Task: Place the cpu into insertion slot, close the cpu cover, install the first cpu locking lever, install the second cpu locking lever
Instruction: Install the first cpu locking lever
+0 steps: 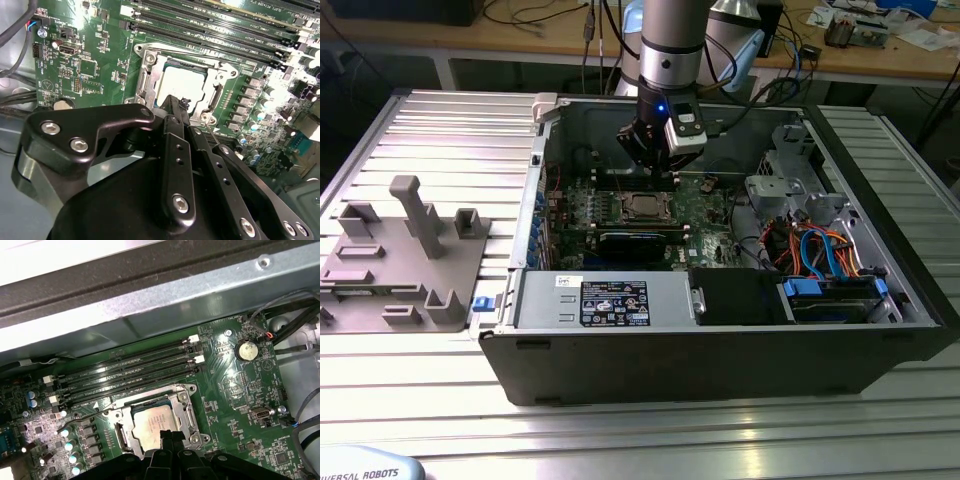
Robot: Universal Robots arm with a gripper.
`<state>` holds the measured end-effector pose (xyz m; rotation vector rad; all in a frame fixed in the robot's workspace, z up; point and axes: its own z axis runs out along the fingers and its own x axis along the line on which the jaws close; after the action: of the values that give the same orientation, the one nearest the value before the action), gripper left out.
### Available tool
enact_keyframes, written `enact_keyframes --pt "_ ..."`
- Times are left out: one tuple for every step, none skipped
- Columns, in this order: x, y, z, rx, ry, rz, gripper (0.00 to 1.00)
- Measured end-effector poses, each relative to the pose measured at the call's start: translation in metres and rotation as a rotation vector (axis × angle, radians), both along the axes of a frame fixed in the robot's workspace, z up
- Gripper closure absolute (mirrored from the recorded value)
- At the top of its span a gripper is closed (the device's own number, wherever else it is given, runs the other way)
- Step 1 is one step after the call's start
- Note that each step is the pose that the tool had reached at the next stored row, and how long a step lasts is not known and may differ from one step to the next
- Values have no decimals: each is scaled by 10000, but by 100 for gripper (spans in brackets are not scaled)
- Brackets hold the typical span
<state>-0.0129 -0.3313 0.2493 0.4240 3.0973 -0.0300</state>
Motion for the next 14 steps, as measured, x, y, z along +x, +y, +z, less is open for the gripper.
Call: enact_keyframes --pt "0 0 0 0 0 18 89" --pt "0 0 0 0 0 26 89" --pt "0 0 0 0 0 33 89" --pt "0 0 0 0 0 46 89" --pt "0 0 0 0 0 59 89" --pt "0 0 0 0 0 69 89" --pt "0 0 0 0 0 75 89" --pt "0 0 0 0 0 83 89" --pt "0 0 0 1 0 89 89" --pt "0 0 0 1 0 96 89" --pt "0 0 0 0 0 105 89" --pt "0 0 0 1 0 112 89" --pt "0 0 0 0 1 122 89" --pt "0 0 0 1 0 132 89"
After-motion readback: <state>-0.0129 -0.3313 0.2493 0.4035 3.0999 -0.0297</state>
